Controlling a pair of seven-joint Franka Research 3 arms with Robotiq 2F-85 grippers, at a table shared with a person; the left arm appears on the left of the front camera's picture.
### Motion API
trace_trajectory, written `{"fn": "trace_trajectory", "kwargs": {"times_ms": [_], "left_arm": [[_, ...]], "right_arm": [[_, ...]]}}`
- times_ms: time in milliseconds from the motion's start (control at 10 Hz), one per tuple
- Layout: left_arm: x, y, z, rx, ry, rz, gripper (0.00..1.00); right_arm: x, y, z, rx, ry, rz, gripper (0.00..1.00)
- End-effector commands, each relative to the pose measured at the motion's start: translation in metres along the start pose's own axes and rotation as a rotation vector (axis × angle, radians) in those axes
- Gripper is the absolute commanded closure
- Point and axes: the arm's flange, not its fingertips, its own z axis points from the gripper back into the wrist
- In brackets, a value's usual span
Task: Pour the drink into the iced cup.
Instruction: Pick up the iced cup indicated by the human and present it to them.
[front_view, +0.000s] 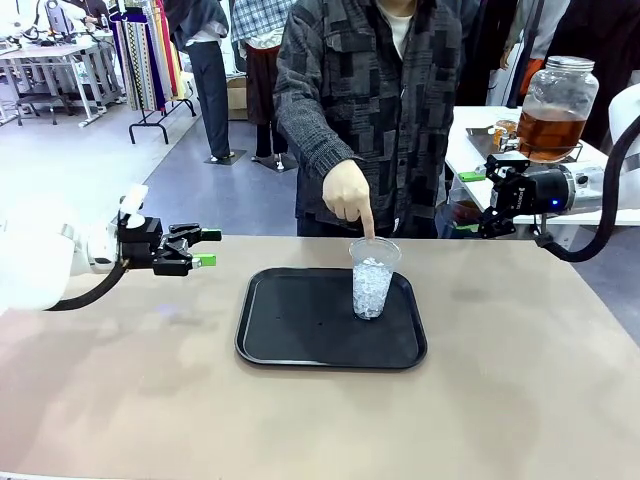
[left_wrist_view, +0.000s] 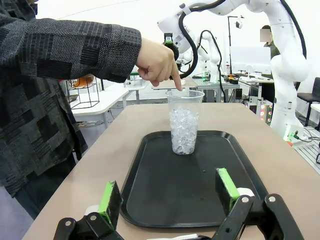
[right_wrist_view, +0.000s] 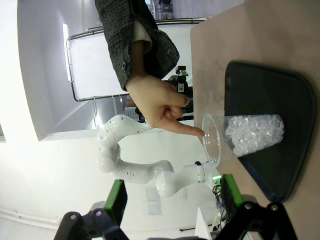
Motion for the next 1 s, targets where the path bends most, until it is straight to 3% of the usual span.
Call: {"fn": "trace_trajectory", "kwargs": {"times_ms": [0, 700, 900], "left_arm": [[0.0013, 0.0001, -0.0005, -0.001, -0.004, -0.002, 0.0], [0.0013, 0.0001, -0.0005, -0.001, -0.004, -0.002, 0.0], [0.0013, 0.0001, -0.0005, -0.001, -0.004, -0.002, 0.0]], "right_arm": [[0.0004, 0.0012, 0.0002, -0.004, -0.005, 0.003, 0.0], [0.0, 0.0, 0.0, 0.0, 0.0, 0.0, 0.0], [-0.0092, 0.0073, -0.0013, -0.032, -0.032, 0.269, 0.0]]}}
